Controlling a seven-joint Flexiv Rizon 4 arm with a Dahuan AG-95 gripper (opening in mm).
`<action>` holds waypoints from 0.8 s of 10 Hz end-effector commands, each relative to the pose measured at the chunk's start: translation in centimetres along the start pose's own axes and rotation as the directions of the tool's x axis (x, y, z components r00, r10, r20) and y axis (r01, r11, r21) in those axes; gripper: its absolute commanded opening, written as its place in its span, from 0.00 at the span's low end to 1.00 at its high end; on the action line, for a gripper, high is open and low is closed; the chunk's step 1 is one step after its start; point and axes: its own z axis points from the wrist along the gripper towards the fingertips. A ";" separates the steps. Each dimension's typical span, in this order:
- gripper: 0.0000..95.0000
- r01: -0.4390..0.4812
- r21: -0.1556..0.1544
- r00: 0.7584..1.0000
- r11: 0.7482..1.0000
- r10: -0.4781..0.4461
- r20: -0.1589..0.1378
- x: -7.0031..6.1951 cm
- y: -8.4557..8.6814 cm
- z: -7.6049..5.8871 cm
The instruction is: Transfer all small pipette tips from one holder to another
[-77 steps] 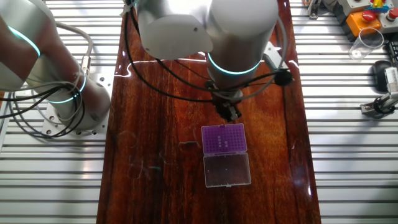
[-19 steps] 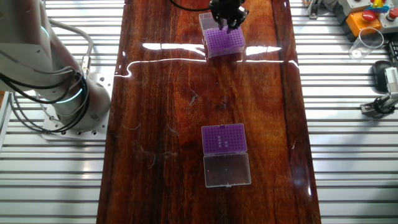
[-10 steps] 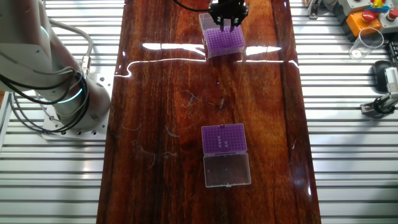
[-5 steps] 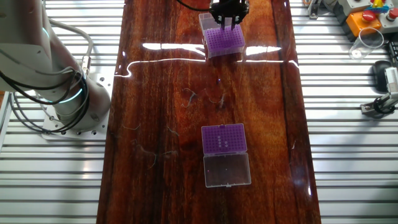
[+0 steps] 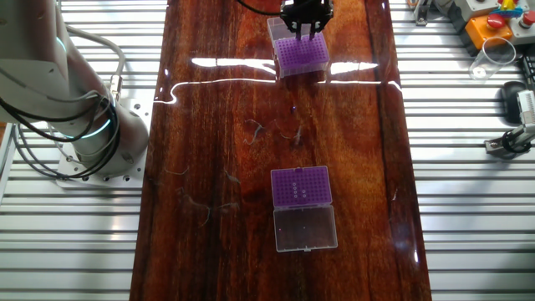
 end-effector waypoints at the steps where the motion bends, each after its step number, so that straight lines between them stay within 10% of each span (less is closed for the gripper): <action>1: 0.20 -0.004 -0.001 1.000 1.000 0.004 0.001 0.0 0.0 0.0; 8: 0.20 0.023 -0.026 1.000 0.999 -0.023 0.010 0.0 0.1 -0.2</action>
